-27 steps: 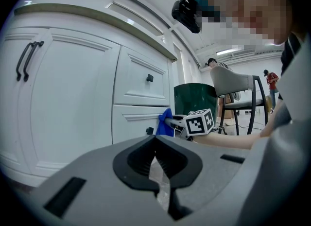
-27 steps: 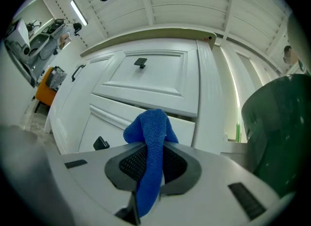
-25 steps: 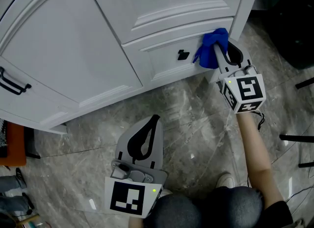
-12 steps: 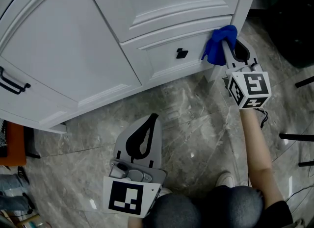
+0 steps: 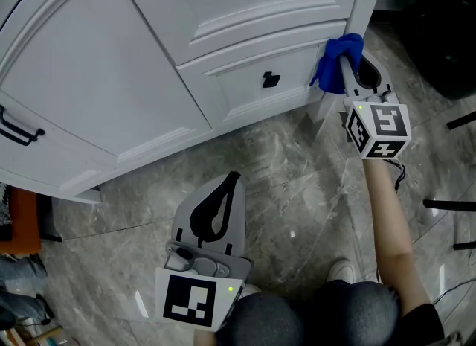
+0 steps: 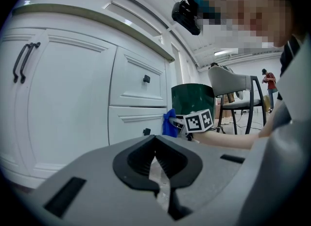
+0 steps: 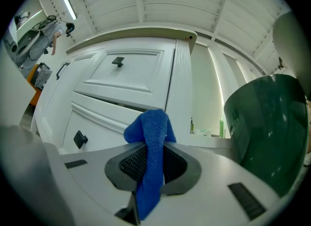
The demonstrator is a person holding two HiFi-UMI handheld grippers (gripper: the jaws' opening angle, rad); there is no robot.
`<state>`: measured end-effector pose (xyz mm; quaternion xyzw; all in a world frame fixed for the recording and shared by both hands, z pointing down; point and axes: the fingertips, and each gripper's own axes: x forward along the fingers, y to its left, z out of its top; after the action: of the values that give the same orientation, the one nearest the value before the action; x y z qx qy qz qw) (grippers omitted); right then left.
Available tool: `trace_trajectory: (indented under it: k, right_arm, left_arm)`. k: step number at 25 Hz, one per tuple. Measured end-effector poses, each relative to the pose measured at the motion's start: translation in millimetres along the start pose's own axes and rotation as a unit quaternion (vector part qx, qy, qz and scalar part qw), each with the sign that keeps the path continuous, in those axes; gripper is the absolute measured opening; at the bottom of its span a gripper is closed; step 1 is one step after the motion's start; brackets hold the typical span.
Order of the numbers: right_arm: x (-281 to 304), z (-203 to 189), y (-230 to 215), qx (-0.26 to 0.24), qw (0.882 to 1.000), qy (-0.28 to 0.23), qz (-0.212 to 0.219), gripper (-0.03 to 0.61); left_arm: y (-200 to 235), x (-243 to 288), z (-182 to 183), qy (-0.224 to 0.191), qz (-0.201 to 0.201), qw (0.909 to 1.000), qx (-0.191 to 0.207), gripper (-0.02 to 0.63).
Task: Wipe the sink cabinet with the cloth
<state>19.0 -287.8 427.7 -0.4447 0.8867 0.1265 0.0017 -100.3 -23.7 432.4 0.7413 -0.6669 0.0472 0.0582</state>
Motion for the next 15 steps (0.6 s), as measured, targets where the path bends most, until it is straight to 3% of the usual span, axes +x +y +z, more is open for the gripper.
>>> trace_trajectory:
  k: [4, 9, 12, 15]
  right_arm:
    - [-13, 11, 19, 0.040, 0.999, -0.027, 0.010, 0.061]
    - [-44, 35, 128, 0.061, 0.985, -0.067, 0.147, 0.060]
    - [-48, 33, 191, 0.047, 0.972, -0.055, 0.224, 0.060]
    - [-41, 18, 235, 0.023, 0.962, -0.026, 0.271, 0.061]
  left_arm:
    - [1, -1, 1, -0.001, 0.005, 1.0000, 0.001, 0.003]
    - [5, -3, 1, -0.002, 0.011, 0.9999, 0.002, 0.005]
    - [9, -6, 1, -0.003, 0.017, 0.9998, 0.004, 0.004]
    - [11, -10, 2, -0.006, 0.020, 0.9998, 0.002, 0.003]
